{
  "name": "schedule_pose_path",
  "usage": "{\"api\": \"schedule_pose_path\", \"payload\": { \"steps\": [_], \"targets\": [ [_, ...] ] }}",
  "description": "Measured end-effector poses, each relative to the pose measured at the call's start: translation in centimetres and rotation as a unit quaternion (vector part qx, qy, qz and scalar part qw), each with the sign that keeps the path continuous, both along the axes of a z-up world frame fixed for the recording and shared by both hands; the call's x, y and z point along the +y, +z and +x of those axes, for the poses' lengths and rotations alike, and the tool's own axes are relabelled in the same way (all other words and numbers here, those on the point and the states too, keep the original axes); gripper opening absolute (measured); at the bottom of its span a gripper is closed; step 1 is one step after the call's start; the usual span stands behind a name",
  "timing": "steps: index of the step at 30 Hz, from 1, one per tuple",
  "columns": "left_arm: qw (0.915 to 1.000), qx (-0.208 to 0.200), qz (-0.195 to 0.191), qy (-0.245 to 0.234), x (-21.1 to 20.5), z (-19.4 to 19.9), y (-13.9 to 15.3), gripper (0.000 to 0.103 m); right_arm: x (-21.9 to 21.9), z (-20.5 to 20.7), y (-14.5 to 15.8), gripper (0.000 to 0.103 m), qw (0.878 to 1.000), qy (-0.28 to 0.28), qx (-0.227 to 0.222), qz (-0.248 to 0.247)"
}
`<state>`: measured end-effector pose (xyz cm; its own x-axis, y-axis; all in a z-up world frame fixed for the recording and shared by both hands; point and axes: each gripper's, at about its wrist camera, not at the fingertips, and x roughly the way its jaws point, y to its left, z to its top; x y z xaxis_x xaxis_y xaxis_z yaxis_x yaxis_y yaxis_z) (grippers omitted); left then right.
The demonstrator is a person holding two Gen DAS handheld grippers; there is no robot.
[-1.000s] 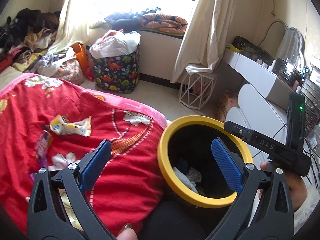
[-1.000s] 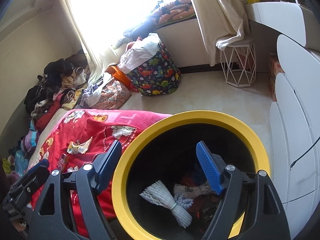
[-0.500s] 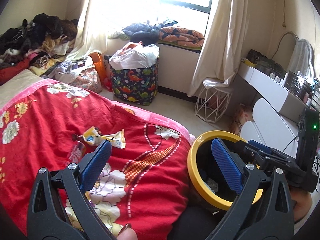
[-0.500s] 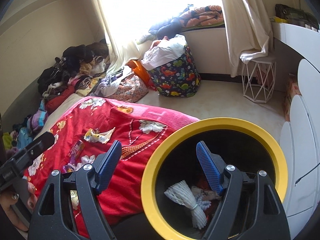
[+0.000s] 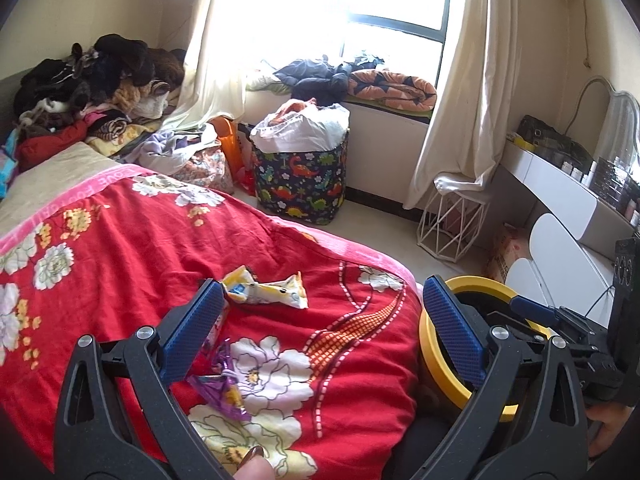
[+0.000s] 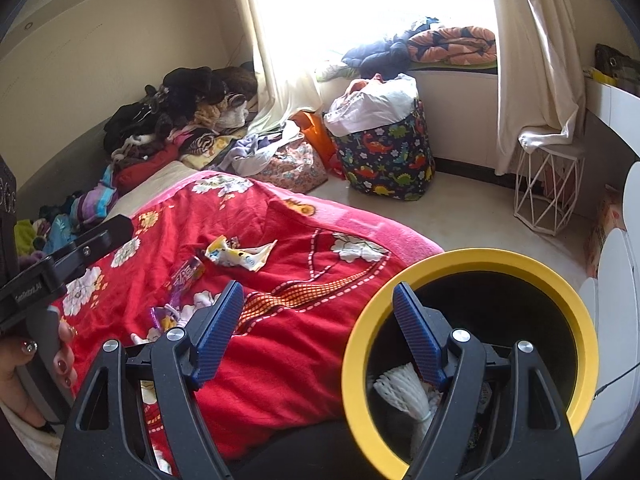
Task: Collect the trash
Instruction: 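Move both tools back over the bed toward the yellow wrapper and red tube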
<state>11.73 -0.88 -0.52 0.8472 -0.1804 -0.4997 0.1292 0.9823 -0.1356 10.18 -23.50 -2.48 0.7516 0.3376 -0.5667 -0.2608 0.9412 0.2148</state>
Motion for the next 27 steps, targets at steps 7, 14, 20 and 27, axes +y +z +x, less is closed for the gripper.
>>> {"api": "schedule_pose_path", "payload": {
  "steps": [7, 14, 20, 27],
  "targets": [
    [0.9997, 0.0, -0.003, 0.026, 2.5, -0.1, -0.2, 0.092, 2.3, -0.2, 0.4, 0.074, 0.999, 0.03, -0.013, -0.014],
    [0.9976, 0.025, 0.009, 0.064, 5.1, 0.9, -1.4, 0.092, 5.9, 1.2, 0.0, 0.074, 0.996, 0.078, -0.023, -0.047],
    [0.9932, 0.073, 0.006, 0.091, 7.8, 2.3, -4.0, 0.084, 9.9, 4.5, -1.3, 0.068, 0.988, 0.126, -0.022, -0.089],
    [0.9885, 0.116, -0.022, 0.095, 9.8, 3.9, -6.6, 0.064, 13.9, 9.0, -4.1, 0.062, 0.978, 0.152, 0.009, -0.142]
  ]
}}
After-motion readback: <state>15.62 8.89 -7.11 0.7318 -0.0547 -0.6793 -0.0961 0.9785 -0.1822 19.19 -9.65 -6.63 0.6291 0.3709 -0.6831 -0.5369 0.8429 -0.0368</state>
